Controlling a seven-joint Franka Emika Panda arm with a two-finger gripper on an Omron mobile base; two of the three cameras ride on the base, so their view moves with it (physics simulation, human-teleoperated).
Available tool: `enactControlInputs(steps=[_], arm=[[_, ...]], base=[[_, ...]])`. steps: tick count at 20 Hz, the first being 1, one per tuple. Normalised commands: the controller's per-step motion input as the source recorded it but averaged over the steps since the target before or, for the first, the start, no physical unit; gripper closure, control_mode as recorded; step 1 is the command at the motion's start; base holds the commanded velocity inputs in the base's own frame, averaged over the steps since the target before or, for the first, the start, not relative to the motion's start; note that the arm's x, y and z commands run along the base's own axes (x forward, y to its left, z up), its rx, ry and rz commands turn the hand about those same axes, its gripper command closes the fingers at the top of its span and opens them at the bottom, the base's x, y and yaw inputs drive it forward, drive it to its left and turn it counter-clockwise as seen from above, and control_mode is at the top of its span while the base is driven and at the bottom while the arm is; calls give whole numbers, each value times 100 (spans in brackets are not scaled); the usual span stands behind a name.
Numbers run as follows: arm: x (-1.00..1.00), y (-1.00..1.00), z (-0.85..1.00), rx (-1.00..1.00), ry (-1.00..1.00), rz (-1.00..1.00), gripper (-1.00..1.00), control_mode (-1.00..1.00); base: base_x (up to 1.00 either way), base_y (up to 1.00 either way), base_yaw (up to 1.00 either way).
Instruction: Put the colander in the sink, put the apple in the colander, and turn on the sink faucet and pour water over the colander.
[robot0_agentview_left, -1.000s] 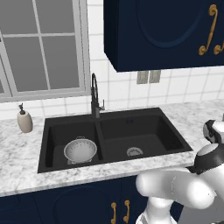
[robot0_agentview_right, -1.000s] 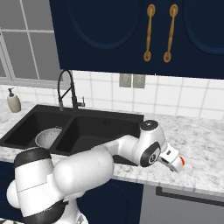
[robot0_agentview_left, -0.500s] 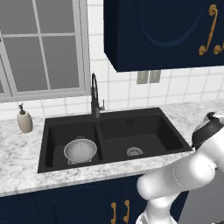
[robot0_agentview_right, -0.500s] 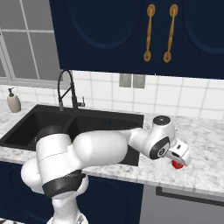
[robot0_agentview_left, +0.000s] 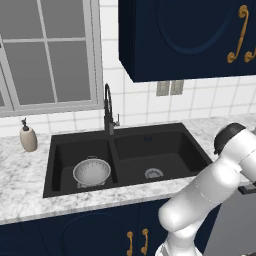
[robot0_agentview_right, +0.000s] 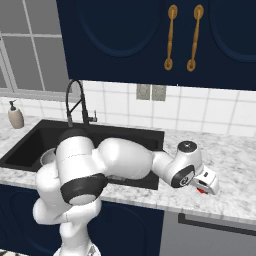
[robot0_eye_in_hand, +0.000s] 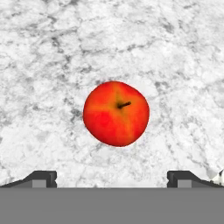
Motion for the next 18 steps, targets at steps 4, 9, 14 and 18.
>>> enactControlInputs(steps=[4,9,14,18], arm=[[13,-3,-8,4,0,0,-100,-100],[15,-15,0,5,0,0,-100,-100],[11,-20,-1,1,0,1,-100,-100],[13,-4,-1,0,0,0,-100,-100]], base=[[0,0,0],[0,0,0],[0,0,0],[0,0,0]])
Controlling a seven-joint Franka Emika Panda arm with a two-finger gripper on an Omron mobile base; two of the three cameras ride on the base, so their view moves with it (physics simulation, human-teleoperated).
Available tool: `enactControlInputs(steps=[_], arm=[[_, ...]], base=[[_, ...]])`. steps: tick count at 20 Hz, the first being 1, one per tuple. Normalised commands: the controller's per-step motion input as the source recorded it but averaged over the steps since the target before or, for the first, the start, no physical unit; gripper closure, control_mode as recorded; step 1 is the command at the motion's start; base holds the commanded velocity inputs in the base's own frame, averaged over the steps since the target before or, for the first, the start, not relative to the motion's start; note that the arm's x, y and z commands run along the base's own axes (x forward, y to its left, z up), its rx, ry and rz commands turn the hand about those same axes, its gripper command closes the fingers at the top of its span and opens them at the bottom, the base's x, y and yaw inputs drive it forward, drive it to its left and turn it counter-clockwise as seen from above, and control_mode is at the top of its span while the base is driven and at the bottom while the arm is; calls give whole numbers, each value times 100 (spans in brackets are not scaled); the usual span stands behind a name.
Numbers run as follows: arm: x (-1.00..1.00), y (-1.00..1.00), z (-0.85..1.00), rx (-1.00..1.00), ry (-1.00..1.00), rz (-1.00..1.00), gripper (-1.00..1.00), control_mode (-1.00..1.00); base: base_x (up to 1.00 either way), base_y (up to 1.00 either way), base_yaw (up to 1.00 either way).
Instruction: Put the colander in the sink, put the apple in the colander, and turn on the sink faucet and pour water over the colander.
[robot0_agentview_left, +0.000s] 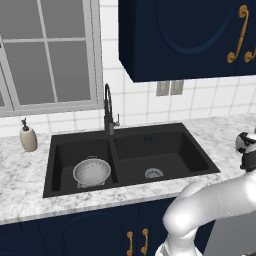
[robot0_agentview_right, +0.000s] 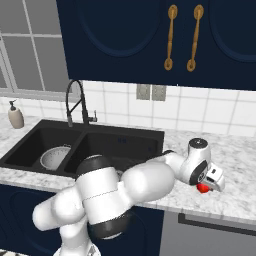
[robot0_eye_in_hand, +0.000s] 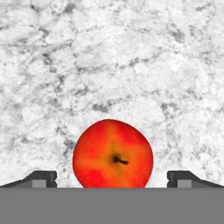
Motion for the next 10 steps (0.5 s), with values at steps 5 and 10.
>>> enactControlInputs(steps=[5,10], arm=[[1,0,-13,0,2,0,-100,-100],[0,0,-21,0,1,0,-100,-100]], base=[[0,0,0],[0,0,0]])
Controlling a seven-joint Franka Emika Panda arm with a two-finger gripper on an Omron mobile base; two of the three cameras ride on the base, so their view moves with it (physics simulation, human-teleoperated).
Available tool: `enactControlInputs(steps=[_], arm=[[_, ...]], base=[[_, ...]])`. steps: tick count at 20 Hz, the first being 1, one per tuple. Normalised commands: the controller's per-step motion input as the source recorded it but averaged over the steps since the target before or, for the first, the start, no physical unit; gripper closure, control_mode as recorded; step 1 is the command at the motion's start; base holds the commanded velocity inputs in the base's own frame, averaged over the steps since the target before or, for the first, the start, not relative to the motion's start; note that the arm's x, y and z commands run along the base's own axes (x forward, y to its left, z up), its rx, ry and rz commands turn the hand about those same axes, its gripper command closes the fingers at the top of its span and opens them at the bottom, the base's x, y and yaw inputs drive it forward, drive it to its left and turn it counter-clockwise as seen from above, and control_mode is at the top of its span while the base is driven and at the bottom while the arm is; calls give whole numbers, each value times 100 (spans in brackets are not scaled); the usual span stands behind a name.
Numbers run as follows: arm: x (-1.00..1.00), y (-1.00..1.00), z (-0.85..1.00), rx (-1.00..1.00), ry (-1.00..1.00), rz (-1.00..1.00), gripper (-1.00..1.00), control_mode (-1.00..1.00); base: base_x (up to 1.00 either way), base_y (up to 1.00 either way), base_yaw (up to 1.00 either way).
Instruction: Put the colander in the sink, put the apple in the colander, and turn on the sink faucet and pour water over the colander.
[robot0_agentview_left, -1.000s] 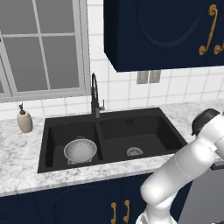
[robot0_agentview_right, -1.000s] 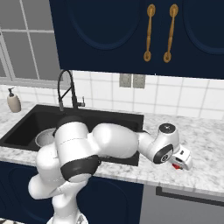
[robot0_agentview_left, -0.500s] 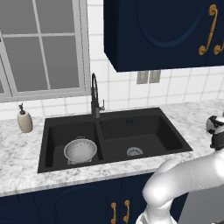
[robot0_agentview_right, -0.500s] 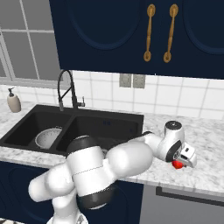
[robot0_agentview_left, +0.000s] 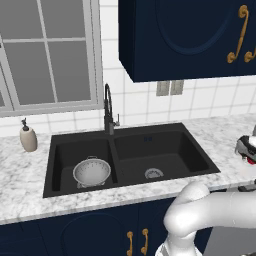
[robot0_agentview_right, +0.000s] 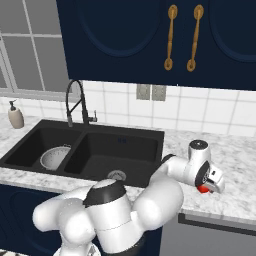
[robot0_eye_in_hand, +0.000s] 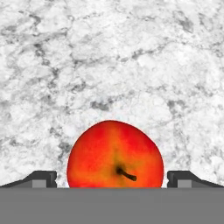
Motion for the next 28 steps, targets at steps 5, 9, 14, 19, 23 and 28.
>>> enactControlInputs(steps=[5,9,14,19,23,28], arm=[[0,0,-18,0,0,0,100,-100],[6,0,-4,0,0,0,100,-100],[0,-7,8,2,-1,0,100,-100],[-31,0,40,0,0,0,100,-100],[-63,9,43,0,0,0,100,-100],[-35,44,44,1,1,0,100,-100]], base=[[0,0,0],[0,0,0],[0,0,0],[0,0,0],[0,0,0],[0,0,0]])
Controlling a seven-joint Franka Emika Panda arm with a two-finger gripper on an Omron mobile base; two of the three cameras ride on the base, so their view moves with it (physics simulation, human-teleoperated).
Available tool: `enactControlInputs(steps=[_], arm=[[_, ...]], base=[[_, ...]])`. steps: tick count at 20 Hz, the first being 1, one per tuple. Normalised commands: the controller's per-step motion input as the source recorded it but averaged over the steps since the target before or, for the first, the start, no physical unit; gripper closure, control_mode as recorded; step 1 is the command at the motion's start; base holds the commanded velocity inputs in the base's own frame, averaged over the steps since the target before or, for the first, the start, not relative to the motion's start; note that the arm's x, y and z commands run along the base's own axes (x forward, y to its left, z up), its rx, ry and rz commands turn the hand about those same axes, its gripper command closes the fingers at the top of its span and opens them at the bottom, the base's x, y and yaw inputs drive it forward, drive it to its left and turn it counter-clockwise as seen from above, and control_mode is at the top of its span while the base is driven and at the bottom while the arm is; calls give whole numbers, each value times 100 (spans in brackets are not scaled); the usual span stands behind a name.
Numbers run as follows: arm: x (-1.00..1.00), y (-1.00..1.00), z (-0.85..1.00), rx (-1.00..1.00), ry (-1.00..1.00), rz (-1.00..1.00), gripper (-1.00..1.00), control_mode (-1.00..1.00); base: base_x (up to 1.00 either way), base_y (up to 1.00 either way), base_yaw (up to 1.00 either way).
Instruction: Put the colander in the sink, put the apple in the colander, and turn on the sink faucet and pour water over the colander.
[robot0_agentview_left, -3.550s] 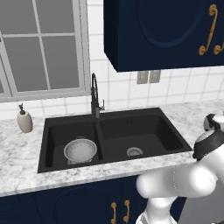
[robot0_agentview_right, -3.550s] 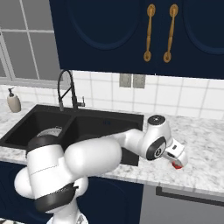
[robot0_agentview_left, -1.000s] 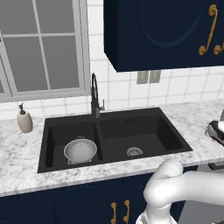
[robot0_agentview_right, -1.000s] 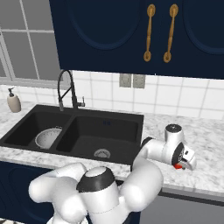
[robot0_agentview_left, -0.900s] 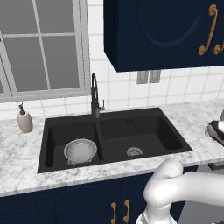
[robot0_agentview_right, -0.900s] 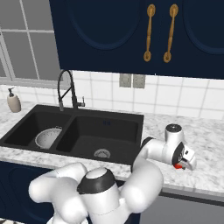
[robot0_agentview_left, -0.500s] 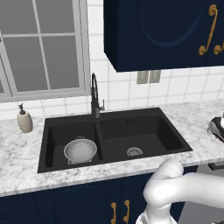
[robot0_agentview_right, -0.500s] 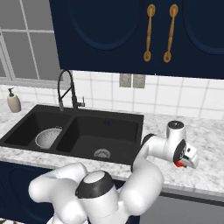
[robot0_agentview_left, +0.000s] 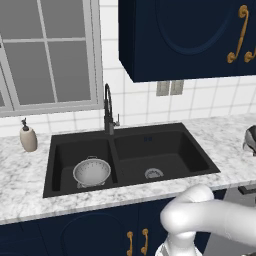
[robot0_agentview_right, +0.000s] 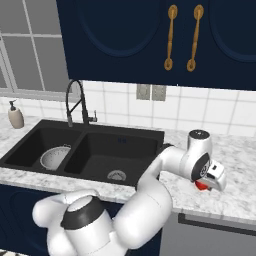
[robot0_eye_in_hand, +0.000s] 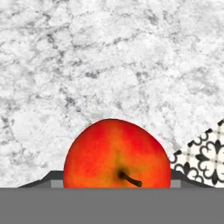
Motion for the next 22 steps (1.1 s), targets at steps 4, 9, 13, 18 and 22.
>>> enactControlInputs(steps=[4,9,13,18,22], arm=[[-38,67,22,0,0,0,100,-100],[-14,84,28,0,0,0,100,-100],[-7,72,10,0,0,2,100,-100],[0,86,9,0,0,2,100,-100],[0,89,12,0,0,3,100,-100]], base=[[0,0,0],[0,0,0],[0,0,0],[0,0,0],[0,0,0]])
